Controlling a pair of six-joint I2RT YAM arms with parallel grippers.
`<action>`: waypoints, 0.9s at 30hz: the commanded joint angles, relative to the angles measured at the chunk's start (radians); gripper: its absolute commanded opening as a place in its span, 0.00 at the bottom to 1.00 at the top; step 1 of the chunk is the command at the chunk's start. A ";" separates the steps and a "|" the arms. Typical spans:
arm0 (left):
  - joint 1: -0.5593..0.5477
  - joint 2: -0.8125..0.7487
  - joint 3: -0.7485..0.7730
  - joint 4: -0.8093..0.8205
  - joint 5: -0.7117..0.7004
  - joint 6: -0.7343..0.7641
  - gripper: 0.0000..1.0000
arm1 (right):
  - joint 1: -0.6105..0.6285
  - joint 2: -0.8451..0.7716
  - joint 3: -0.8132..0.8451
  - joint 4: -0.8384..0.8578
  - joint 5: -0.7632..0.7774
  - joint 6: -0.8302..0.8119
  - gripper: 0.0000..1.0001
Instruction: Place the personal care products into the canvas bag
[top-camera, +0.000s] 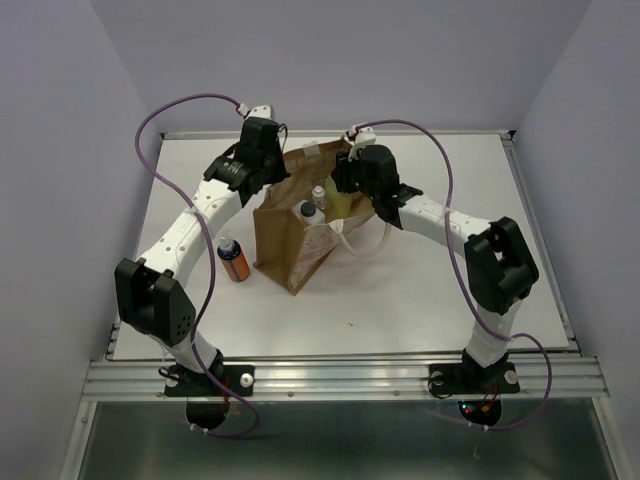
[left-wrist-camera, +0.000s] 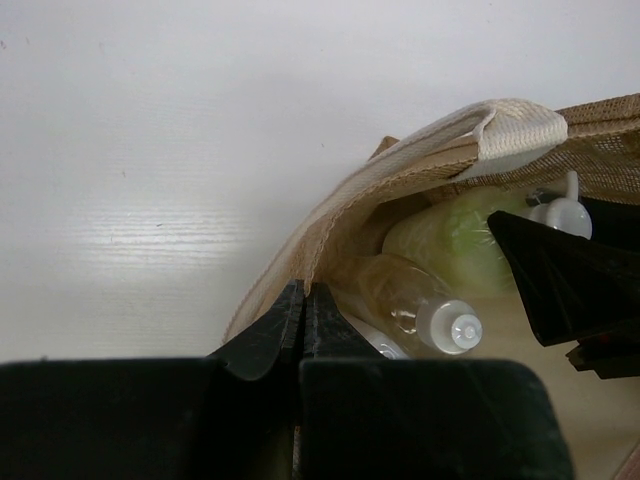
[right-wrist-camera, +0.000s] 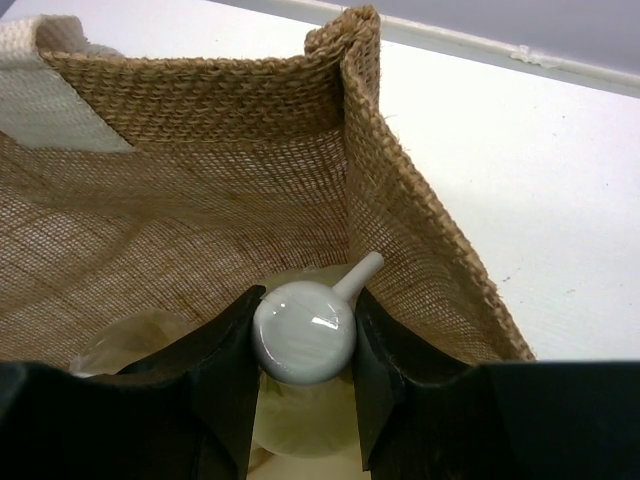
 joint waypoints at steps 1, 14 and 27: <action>0.001 0.001 0.033 0.036 -0.004 0.011 0.00 | -0.014 -0.013 0.047 0.044 0.061 0.004 0.15; 0.001 0.013 0.048 0.027 -0.010 0.007 0.00 | -0.014 -0.019 0.119 -0.068 0.081 -0.043 0.81; 0.001 0.019 0.067 0.022 -0.012 0.010 0.00 | -0.014 -0.063 0.334 -0.244 0.052 -0.091 0.89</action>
